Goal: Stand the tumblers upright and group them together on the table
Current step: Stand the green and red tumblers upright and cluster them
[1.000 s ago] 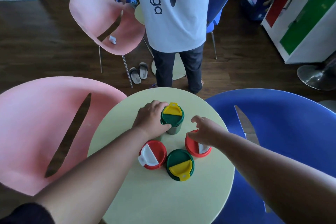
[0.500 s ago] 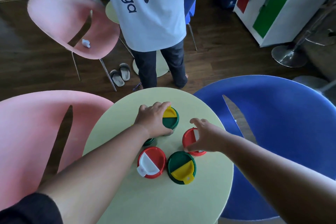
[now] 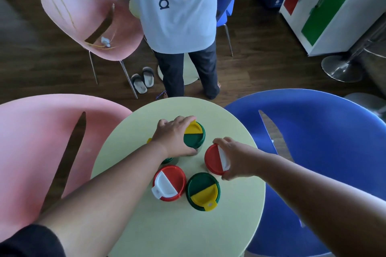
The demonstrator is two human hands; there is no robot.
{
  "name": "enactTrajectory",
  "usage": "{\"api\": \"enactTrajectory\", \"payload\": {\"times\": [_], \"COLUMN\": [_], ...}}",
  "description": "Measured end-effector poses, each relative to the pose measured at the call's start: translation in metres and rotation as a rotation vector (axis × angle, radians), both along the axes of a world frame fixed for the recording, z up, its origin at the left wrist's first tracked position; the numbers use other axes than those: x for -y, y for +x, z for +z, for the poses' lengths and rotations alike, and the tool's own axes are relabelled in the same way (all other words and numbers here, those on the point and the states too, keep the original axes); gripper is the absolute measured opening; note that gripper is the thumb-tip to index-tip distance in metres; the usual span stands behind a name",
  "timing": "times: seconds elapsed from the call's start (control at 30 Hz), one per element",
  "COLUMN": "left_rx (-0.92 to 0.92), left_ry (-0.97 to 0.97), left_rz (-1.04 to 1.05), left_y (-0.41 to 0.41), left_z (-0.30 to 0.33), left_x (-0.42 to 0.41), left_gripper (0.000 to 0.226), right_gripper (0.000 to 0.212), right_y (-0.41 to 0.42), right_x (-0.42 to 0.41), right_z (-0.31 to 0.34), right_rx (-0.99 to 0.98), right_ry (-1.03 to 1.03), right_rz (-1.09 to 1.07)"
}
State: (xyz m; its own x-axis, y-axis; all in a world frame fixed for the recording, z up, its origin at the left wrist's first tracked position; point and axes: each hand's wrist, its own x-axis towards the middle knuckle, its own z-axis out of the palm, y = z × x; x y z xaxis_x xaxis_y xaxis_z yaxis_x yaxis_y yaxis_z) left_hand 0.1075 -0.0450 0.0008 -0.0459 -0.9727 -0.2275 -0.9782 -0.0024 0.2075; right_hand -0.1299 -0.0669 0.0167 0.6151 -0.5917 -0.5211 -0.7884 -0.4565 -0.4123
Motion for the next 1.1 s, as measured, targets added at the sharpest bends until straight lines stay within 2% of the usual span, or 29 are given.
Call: {"api": "enactTrajectory", "payload": {"times": [0.6, 0.77, 0.87, 0.97, 1.03, 1.1], "left_rx": [-0.007, -0.043, -0.102, -0.077, -0.045, -0.093], "left_ry": [-0.015, 0.039, -0.015, -0.097, -0.054, 0.010], "left_rz": [0.001, -0.013, 0.068, 0.217, 0.281, 0.330], "left_y": [0.001, 0.004, 0.012, 0.027, 0.035, 0.038], "left_z": [-0.001, 0.001, 0.005, 0.007, 0.005, 0.002], "left_x": [0.000, -0.002, -0.011, -0.029, -0.044, -0.054], "left_gripper": [0.099, 0.115, 0.121, 0.108, 0.103, 0.098], "right_gripper": [0.104, 0.116, 0.123, 0.123, 0.119, 0.115], "right_y": [0.008, 0.005, 0.004, 0.002, 0.002, 0.002], "right_x": [0.030, 0.028, 0.025, 0.021, 0.017, 0.015], "right_z": [-0.003, -0.006, -0.007, -0.010, -0.013, -0.015], "right_rx": [0.055, 0.040, 0.044, 0.048, 0.056, 0.069], "right_ry": [-0.012, 0.016, 0.017, 0.010, -0.007, -0.024], "right_rz": [0.051, 0.036, -0.003, -0.052, -0.077, -0.095]}}
